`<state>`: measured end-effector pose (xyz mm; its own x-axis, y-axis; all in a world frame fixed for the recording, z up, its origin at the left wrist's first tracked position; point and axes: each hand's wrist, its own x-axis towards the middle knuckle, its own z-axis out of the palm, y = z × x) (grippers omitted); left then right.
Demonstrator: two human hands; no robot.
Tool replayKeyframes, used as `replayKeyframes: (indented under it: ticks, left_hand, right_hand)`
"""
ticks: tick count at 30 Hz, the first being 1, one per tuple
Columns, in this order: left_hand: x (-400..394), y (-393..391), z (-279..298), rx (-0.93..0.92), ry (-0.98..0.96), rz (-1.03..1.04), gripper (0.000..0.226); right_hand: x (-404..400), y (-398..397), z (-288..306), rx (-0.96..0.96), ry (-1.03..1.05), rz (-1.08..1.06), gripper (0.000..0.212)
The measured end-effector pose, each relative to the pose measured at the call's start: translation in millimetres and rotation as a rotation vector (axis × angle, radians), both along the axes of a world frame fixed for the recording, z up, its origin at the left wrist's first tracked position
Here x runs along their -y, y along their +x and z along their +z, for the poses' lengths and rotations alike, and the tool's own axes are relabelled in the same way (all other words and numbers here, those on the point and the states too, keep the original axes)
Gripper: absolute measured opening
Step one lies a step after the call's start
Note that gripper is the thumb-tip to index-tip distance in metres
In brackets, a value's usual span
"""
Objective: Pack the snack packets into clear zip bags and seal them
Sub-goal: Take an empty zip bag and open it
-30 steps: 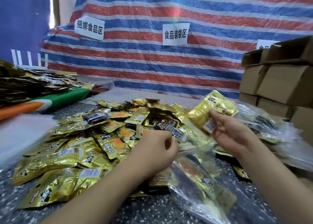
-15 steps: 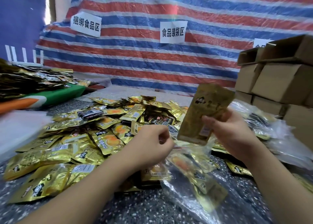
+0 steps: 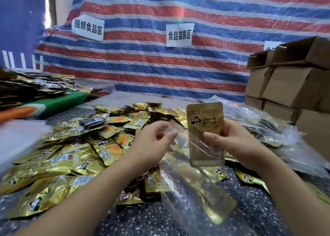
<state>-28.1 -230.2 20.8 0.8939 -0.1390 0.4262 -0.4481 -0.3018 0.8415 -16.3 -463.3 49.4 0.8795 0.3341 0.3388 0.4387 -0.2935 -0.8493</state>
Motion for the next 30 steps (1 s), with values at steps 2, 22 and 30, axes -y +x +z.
replayKeyframes:
  ticks: [2, 22, 30]
  left_hand:
    - [-1, 0, 2, -0.049, -0.056, 0.007, 0.024]
    - [4, -12, 2, -0.177, 0.006, -0.203, 0.037]
    - [-1, -3, 7, -0.273, -0.256, -0.074, 0.034]
  right_hand:
    - [2, -1, 2, -0.008, -0.007, 0.028, 0.036]
    - [-19, -31, 20, -0.152, -0.822, 0.121, 0.014]
    - [-33, -26, 13, 0.069, -0.409, -0.036, 0.03]
